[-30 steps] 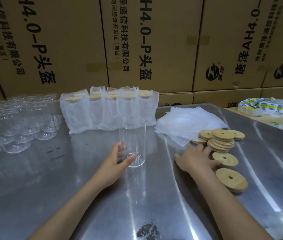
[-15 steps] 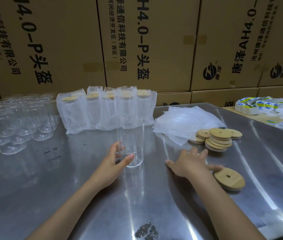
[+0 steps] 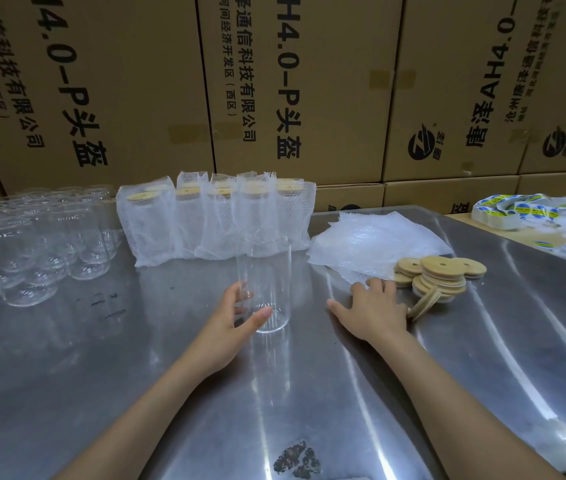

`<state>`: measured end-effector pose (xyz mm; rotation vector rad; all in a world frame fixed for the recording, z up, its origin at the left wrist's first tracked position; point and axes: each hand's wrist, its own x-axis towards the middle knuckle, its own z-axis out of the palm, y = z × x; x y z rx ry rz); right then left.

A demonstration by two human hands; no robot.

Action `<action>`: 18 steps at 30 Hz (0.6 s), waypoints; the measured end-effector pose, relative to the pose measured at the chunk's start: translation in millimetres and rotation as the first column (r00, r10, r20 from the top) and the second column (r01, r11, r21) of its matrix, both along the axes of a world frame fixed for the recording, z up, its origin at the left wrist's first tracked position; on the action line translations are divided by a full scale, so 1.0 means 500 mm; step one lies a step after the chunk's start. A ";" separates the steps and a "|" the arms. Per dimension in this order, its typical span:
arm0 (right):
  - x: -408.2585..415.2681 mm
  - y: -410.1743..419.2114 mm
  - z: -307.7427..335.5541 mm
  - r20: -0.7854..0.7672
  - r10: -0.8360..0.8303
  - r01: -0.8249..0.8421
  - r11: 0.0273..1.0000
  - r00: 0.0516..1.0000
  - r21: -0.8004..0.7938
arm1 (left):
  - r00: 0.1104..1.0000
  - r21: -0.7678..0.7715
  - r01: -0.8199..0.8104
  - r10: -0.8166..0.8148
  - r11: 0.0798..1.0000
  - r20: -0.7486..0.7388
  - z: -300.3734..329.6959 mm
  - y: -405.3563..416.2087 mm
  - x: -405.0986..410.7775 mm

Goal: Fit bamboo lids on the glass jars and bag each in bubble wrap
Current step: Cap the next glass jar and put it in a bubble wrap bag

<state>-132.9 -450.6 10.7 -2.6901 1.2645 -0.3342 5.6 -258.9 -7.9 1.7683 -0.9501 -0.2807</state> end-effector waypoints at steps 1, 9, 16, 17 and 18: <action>0.002 -0.004 -0.003 0.044 0.007 -0.007 1.000 0.999 -0.009 | 1.000 0.002 0.000 0.000 1.000 0.000 0.001 0.000 0.000; 0.013 -0.017 -0.014 0.311 0.141 -0.119 0.989 0.940 -0.088 | 1.000 -0.004 0.006 -0.006 1.000 -0.004 0.003 0.001 -0.003; -0.002 0.010 -0.004 -0.050 -0.112 0.114 0.992 0.993 0.054 | 1.000 -0.004 0.017 -0.017 1.000 -0.010 -0.001 0.003 0.001; -0.005 0.012 -0.003 -0.059 -0.099 0.103 0.992 0.993 0.071 | 1.000 -0.004 0.017 -0.018 1.000 -0.010 -0.001 0.003 0.001; -0.006 0.014 -0.002 -0.049 -0.074 0.077 0.995 0.996 0.071 | 1.000 -0.006 0.017 -0.017 1.000 -0.009 0.000 0.002 0.000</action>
